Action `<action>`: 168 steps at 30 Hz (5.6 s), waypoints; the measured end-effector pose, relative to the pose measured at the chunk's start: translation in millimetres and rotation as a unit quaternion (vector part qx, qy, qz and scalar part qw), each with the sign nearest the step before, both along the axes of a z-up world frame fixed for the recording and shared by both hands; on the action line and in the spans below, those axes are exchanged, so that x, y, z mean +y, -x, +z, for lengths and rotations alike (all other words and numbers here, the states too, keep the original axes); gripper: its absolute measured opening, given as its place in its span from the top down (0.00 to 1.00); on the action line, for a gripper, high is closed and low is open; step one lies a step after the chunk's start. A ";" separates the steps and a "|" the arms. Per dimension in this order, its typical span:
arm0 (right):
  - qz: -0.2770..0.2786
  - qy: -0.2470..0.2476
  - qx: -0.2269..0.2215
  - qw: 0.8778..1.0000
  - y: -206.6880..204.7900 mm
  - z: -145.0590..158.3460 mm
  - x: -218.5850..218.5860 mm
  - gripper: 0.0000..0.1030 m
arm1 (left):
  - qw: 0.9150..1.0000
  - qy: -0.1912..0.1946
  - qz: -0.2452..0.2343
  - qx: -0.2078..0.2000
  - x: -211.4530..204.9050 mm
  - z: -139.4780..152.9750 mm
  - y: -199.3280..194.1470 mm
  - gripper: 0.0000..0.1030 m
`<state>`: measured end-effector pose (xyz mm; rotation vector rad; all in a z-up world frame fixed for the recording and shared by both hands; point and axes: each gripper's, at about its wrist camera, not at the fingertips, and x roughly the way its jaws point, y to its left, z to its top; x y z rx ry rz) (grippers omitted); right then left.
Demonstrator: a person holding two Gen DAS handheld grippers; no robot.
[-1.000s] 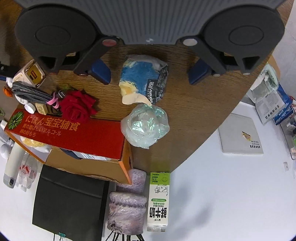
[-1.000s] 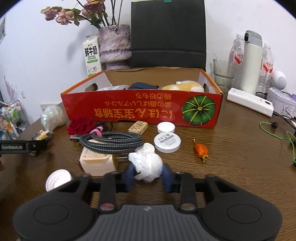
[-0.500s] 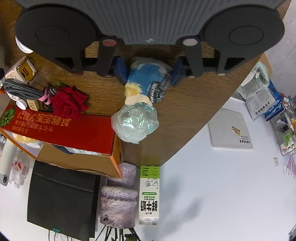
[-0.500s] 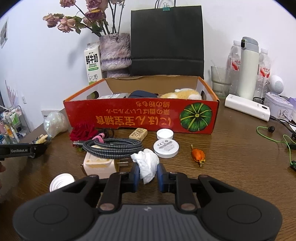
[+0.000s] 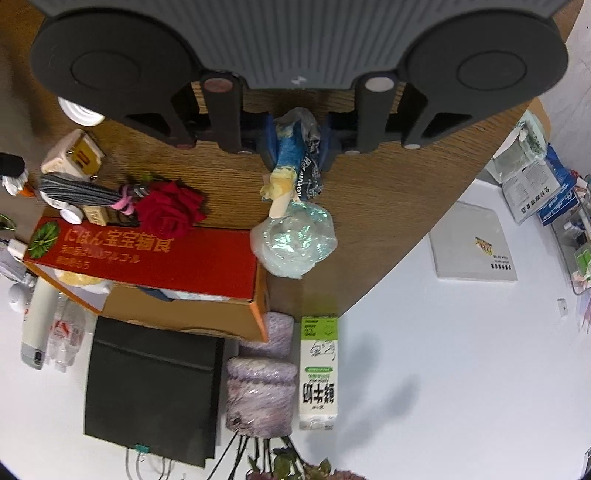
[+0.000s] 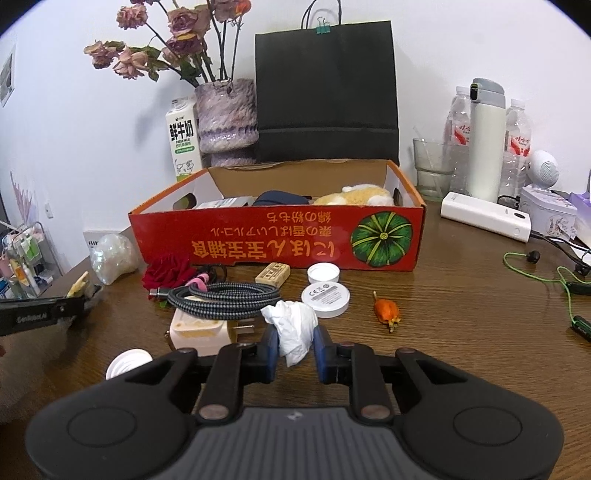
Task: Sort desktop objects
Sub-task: 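Carry the blue packet into the box with the left tool while the right tool drops the tissue in, then grasp the clear plastic bag with the left tool while the right tool grasps the orange toy, then lower the plastic bag into the box with the left tool while the right tool drops the orange toy in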
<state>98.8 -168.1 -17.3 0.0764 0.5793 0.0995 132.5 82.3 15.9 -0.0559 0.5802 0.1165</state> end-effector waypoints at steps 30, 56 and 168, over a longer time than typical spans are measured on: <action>0.001 -0.021 -0.071 0.997 -120.0 57.0 -0.4 0.82 | 0.992 0.085 -0.063 -0.067 -38.2 66.7 -112.7 0.77; -0.013 -0.030 -0.044 0.999 -147.1 40.7 -8.3 0.04 | 0.995 0.068 -0.053 -0.047 -49.0 48.3 -137.1 0.00; -0.039 -0.039 -0.069 0.996 -153.5 41.4 -7.0 0.00 | 0.992 0.066 -0.064 -0.084 -44.3 61.2 -152.1 0.00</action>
